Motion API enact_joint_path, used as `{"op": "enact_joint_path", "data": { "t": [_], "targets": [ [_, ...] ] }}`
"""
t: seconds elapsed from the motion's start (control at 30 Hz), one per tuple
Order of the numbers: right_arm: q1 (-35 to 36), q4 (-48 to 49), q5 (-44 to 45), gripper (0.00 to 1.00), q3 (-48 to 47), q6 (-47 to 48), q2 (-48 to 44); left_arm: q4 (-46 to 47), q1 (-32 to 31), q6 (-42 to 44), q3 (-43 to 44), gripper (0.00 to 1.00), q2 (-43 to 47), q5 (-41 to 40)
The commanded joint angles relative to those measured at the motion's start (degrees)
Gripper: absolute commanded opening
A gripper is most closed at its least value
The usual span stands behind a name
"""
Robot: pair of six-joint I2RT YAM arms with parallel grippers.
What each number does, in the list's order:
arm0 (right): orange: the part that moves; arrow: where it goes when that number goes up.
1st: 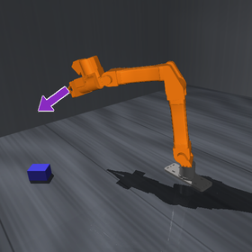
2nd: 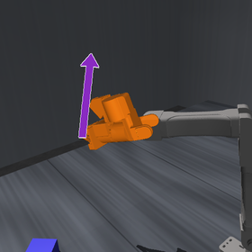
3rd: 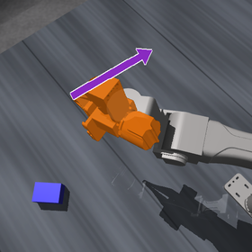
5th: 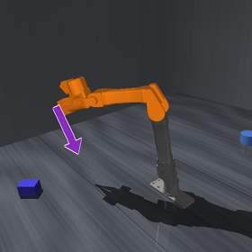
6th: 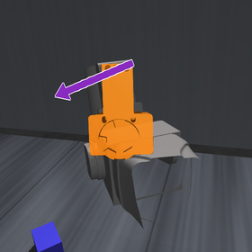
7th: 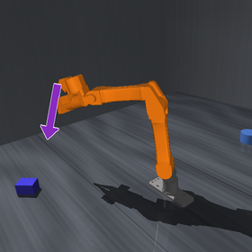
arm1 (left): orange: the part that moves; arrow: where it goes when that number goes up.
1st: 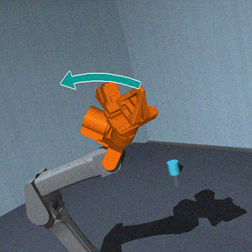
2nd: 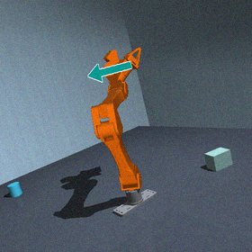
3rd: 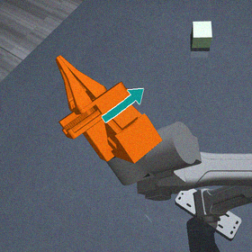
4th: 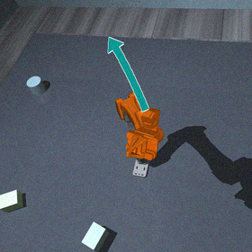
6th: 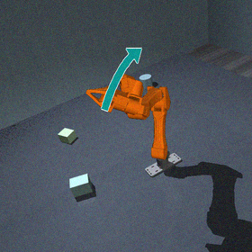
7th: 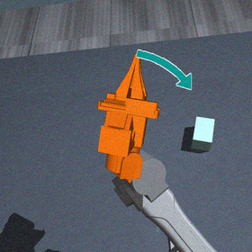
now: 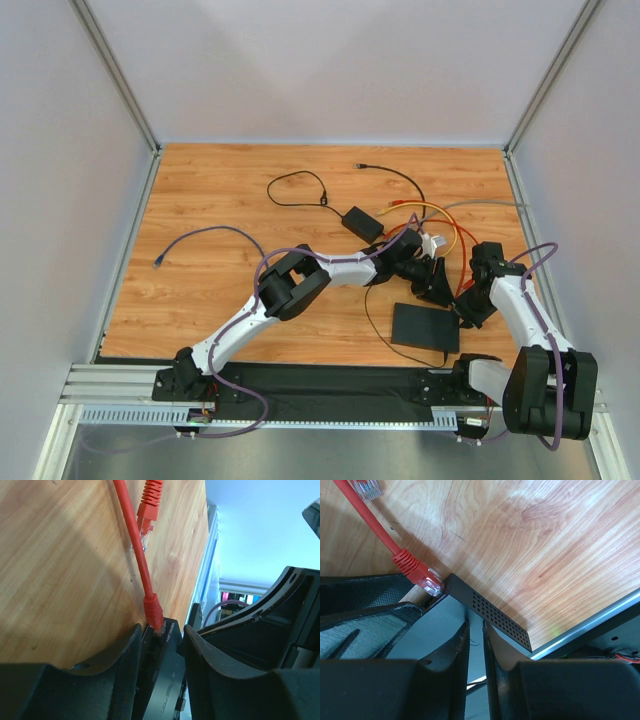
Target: Pull the plug from the switch port
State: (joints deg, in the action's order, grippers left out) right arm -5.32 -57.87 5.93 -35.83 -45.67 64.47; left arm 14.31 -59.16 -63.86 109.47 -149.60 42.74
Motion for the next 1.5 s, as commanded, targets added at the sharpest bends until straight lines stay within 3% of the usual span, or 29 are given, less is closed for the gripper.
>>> {"op": "enact_joint_path", "data": {
  "t": [0.0,0.73,0.97,1.07,1.13,1.2,1.47],
  "targets": [
    [0.22,1.44,2.68,0.18,1.21,-1.26,0.48,-1.03,-0.61,0.93,2.59,0.47,-1.04,-0.29],
    [0.22,1.35,2.77,0.18,0.94,-0.91,0.40,-3.32,-1.05,-1.27,7.25,0.39,-4.91,2.70],
    [0.22,1.35,2.33,0.18,0.94,-0.65,0.40,-0.95,-1.05,-2.85,6.55,0.30,-5.26,2.96],
    [0.22,1.27,2.33,0.18,0.94,-0.65,0.40,1.50,-0.96,-3.73,5.41,0.21,-5.00,2.87],
    [0.22,1.18,2.50,0.18,0.85,-0.65,0.31,3.70,-0.79,-5.22,3.74,0.06,-4.65,2.61],
    [0.22,0.91,2.59,0.18,0.77,-0.65,0.31,5.38,-0.61,-5.32,2.77,0.00,-4.47,2.00],
    [0.22,2.76,1.36,0.17,1.91,-0.56,4.08,15.12,1.06,-5.23,1.01,0.00,-3.42,0.77]
  ]
}}
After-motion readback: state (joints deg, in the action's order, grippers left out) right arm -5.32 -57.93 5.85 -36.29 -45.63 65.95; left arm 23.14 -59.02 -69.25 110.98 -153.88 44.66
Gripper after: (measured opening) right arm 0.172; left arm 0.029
